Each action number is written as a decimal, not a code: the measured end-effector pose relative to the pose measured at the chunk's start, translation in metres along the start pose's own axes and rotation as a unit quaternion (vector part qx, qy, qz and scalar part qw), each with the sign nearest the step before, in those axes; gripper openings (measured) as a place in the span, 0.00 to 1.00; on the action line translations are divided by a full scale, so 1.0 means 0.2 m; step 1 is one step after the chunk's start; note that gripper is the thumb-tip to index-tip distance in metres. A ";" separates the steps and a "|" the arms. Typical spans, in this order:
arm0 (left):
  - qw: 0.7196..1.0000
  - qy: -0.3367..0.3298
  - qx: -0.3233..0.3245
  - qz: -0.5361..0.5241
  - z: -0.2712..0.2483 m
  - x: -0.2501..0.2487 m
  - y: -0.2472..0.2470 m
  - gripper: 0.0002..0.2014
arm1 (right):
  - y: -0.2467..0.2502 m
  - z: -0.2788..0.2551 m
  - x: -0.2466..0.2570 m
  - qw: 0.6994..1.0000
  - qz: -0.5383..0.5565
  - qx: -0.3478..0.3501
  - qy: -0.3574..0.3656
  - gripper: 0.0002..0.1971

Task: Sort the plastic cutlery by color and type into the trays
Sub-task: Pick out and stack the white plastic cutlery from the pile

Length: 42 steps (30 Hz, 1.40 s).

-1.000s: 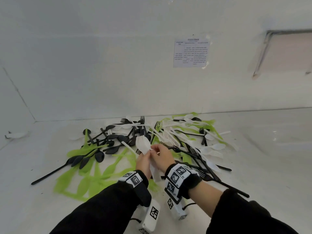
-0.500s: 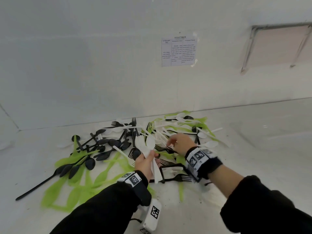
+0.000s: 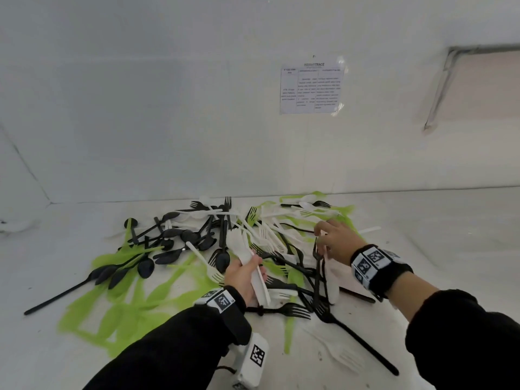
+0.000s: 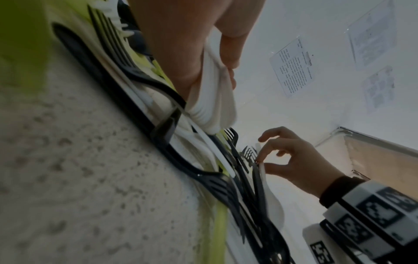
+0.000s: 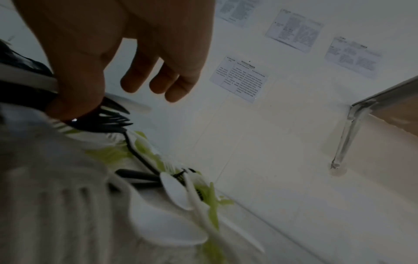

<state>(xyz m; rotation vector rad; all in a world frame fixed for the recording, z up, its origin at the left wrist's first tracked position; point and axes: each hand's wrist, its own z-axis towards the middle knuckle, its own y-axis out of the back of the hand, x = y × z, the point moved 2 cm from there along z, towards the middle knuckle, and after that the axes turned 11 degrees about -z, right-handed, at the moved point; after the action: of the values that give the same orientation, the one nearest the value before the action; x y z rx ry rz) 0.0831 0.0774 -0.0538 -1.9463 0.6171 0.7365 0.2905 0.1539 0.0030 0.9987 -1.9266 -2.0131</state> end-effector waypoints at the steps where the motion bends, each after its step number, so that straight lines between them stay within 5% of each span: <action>1: 1.000 0.003 0.000 -0.016 0.00 0.00 -0.01 0.04 | 0.01 0.00 -0.03 1.000 0.000 -0.015 0.000 0.08; 9: 0.998 0.018 -0.055 -0.036 -0.01 0.00 0.01 0.05 | 0.03 0.03 -0.10 0.999 0.034 0.025 0.004 0.13; 12: 0.997 0.019 -0.065 -0.046 -0.03 -0.01 0.01 0.04 | 0.02 0.05 -0.06 0.999 0.046 0.004 -0.017 0.06; 16: 0.996 0.014 -0.064 -0.054 -0.06 -0.01 0.01 0.09 | 0.00 0.07 0.01 0.999 0.009 0.018 -0.026 0.16; 22: 0.995 0.007 -0.098 -0.032 -0.06 0.01 0.02 0.04 | 0.05 0.09 0.13 0.967 0.229 -0.081 -0.074 0.13; 26: 0.995 -0.010 -0.101 -0.024 -0.05 0.01 0.01 0.06 | 0.06 0.05 0.35 0.943 0.331 0.038 0.013 0.02; 31: 0.989 -0.054 -0.138 -0.022 -0.05 -0.02 0.03 0.07 | 0.05 0.08 0.47 0.957 0.266 0.110 0.048 0.13; 36: 0.988 -0.065 -0.137 -0.038 -0.04 -0.05 0.09 0.09 | 0.07 0.11 0.45 0.962 0.263 0.056 -0.038 0.08; 42: 0.983 -0.089 -0.156 -0.043 -0.07 -0.11 0.16 0.08 | 0.06 0.14 0.52 0.954 0.286 0.087 -0.020 0.10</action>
<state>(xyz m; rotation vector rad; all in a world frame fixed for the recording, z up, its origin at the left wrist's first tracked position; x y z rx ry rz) 0.0493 0.0547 -0.0513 -2.1452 0.3199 0.9853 0.1913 0.1178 -0.0218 0.3540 -2.1235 -1.5639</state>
